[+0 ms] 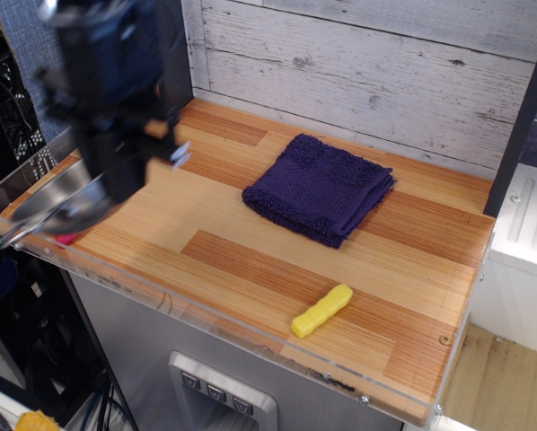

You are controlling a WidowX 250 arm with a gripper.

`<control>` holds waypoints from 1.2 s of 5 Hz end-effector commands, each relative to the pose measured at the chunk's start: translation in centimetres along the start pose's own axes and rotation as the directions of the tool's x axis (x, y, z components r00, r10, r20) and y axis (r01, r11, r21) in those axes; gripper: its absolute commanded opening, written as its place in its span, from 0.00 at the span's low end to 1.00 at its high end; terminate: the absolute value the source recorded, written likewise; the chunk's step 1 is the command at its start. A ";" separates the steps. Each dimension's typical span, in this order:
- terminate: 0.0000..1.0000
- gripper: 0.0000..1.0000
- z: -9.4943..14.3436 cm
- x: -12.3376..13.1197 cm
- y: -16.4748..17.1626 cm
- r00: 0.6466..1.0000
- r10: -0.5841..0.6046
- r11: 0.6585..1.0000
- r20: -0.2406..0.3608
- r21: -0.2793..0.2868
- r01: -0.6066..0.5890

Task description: Move the bowl bottom left between spoon and stick

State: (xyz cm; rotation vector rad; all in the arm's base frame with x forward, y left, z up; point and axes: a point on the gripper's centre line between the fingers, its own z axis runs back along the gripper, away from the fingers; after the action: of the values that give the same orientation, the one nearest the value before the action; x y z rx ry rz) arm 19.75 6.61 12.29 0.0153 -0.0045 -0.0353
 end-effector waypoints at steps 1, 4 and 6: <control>0.00 0.00 -5.2 3.3 3.3 1.000 -0.013 1.000 -0.016 0.013 0.013; 0.00 0.00 -4.9 8.9 -0.2 0.998 -0.048 0.999 0.044 0.012 0.047; 0.00 0.00 -6.5 9.9 -2.9 0.993 -0.112 0.994 0.028 0.000 0.112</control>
State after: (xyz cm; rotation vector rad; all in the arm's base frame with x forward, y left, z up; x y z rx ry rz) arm 28.93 3.57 4.37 0.0071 0.0092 -0.1474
